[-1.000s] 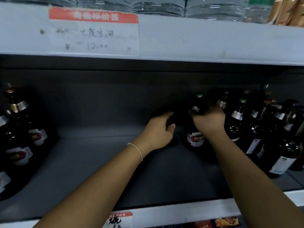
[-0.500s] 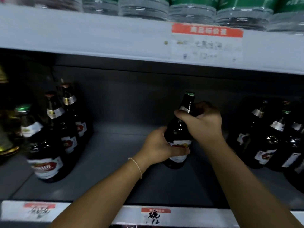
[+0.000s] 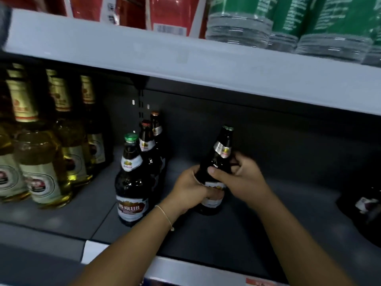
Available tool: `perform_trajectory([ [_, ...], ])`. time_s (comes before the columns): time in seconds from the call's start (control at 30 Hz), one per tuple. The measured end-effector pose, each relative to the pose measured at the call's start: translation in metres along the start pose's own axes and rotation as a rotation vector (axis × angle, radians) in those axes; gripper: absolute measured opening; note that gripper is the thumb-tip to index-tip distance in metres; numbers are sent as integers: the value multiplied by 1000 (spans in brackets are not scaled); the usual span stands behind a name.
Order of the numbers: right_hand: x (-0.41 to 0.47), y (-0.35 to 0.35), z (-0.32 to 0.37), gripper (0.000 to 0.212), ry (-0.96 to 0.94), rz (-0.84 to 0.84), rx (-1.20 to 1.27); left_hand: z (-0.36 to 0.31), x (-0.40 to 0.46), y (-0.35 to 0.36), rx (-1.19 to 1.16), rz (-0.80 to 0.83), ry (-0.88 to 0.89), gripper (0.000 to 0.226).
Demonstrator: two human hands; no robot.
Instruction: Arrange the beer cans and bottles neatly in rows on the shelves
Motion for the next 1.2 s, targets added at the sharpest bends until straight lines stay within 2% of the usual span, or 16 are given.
perform_trajectory([
  [0.1, 8, 23, 1, 29, -21, -34, -1, 11, -1, -17, -98, -22, -6, 34],
  [0.17, 15, 34, -1, 30, -18, -61, -15, 20, 0, -30, -108, -100, 0, 47],
  [0.23, 21, 45, -3, 32, 5, -77, -19, 24, -4, -43, 26, -210, 55, 48],
  [0.33, 30, 59, -7, 33, 11, -103, -53, 24, -13, -54, 274, -294, 117, 50],
  [0.6, 50, 83, -14, 33, 12, -148, -86, 38, -18, -60, 337, -303, 84, 68],
  [0.8, 68, 90, -16, 31, -42, -163, -213, 50, -13, -61, 380, -285, -12, 95],
  [1.0, 77, 89, -18, 44, -97, -166, -388, 48, -14, -59, 439, -251, -14, 87],
  [1.2, 79, 85, -20, 49, -130, -197, -432, 51, -12, -62, 417, -237, -24, 96],
])
Point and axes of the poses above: each hand's wrist, its own x-axis towards the middle knuckle, its own y-axis out of the palm, z = x × y, the point moved 7 cm from there along x, towards the middle knuckle, and after that the axes turned 6 degrees about -x, right-handed, at the moved point
